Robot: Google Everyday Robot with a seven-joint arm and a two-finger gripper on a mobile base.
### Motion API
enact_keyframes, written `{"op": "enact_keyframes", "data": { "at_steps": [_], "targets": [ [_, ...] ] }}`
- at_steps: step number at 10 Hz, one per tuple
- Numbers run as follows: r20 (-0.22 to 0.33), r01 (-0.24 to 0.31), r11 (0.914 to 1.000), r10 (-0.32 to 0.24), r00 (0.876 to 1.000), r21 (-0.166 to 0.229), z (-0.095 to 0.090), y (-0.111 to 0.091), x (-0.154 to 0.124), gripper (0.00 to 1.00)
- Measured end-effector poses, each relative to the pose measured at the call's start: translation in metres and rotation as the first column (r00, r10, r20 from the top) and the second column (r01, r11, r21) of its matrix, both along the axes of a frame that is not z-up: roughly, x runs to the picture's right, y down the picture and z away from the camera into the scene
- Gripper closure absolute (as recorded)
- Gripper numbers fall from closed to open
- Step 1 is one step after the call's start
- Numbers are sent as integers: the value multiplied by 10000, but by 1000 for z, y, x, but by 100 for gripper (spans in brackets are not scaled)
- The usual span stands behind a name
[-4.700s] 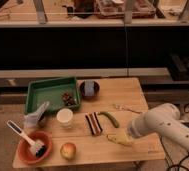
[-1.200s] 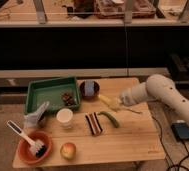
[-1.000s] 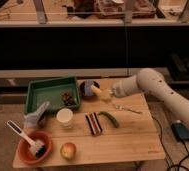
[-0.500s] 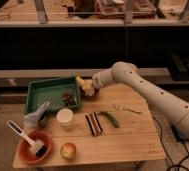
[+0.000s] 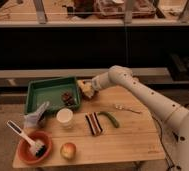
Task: Place banana in purple bowl
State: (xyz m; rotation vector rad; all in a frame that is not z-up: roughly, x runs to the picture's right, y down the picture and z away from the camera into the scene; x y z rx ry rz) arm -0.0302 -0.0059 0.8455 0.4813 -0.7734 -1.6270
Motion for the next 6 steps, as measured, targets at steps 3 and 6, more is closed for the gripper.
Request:
{"op": "enact_keyframes", "data": {
  "at_steps": [3,6],
  "targets": [
    [-27,285,9993,-285,9996,230,-44,30,25,83],
    [-268,491,9983,-482,9985,312,-89,76,50,100]
  ]
}}
